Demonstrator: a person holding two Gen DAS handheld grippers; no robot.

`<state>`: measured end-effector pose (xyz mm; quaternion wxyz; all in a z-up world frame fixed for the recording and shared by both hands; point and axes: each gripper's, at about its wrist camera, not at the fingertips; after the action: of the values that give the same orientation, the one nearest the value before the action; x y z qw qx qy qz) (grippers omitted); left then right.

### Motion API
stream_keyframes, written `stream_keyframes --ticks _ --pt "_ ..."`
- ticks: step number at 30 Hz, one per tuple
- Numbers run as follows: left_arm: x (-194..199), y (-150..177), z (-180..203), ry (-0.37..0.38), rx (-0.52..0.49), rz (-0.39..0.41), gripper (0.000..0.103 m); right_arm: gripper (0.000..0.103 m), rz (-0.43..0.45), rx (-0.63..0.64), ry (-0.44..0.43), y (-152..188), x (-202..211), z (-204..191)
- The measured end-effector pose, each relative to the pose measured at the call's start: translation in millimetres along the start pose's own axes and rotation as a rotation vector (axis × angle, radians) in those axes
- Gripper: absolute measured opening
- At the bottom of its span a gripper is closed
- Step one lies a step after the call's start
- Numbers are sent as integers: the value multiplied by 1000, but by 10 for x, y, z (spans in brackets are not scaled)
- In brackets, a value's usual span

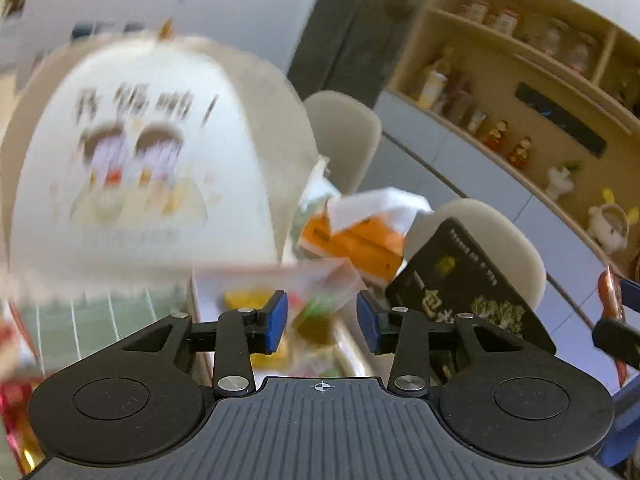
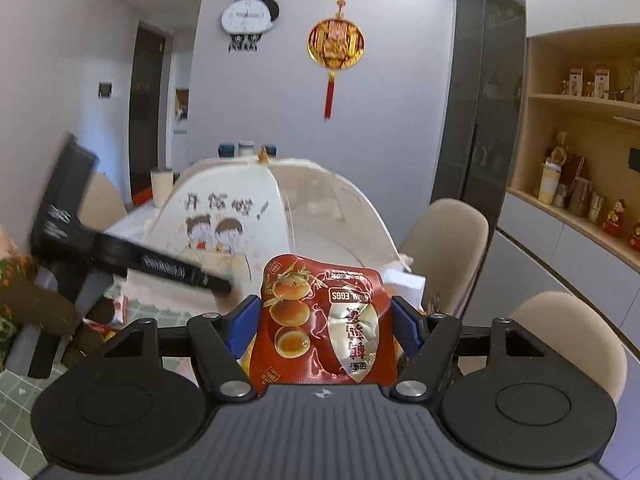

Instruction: Organize snacks

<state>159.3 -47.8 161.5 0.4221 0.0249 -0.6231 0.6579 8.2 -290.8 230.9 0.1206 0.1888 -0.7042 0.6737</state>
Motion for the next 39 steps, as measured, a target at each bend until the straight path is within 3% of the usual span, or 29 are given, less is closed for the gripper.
stream_keyframes --ticks 3,7,10,13,18,20,21,23,27,29,31,34,35,37,38,39 --pt "222 169 -171 7 39 13 43 70 -18 -1 -14 -46 -126 -4" --pt "524 354 -558 -104 137 35 43 71 -100 -71 -102 -212 -607 -102" --pt "715 529 -863 -184 223 27 43 71 -236 -166 -204 -313 -1213 -219" --pt "936 746 -1176 -263 265 1 43 72 -305 -229 -186 -308 -1588 -317" --pt "1230 1172 -1662 -368 366 -56 43 72 -352 -137 -102 -167 -1846 -656" --pt "1343 1331 -1791 -373 398 -74 43 72 -482 -115 -75 -26 -2077 -764" --pt "1394 1394 -1830 -367 405 -79 43 72 -571 -130 -76 84 -2229 -763" --pt "1470 1486 -1868 -354 400 -94 43 72 -669 -204 -55 294 -2435 -669" --pt "1532 1601 -1914 -335 371 -129 43 72 -599 -428 -42 390 -2402 -400" --pt "1517 1635 -1945 -321 378 -139 43 72 -589 -408 -46 423 -2362 -433" --pt "1466 1666 -1974 -310 391 -147 43 72 -655 -322 -38 470 -2397 -547" --pt "1405 1692 -1956 -283 397 -150 43 73 -697 -396 -110 620 -2402 -489" --pt "1391 1698 -1943 -273 398 -152 43 72 -689 -375 -94 660 -2384 -506" --pt "1370 1718 -1911 -257 394 -160 43 72 -559 -176 21 642 -2253 -693" --pt "1362 1729 -1896 -252 390 -165 43 72 -482 -108 21 629 -2164 -752" --pt "1358 1739 -1884 -248 385 -168 43 73 -460 -144 -42 596 -2108 -717"
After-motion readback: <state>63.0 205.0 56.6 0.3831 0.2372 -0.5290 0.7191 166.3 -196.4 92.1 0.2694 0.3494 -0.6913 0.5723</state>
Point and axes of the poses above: each gripper's, at about its wrist camera, not at the fingertips, and x roughly against the way its jaws point, z to its right, y to its underside, and after that the axes turned 11 degrees about -x, right-handed
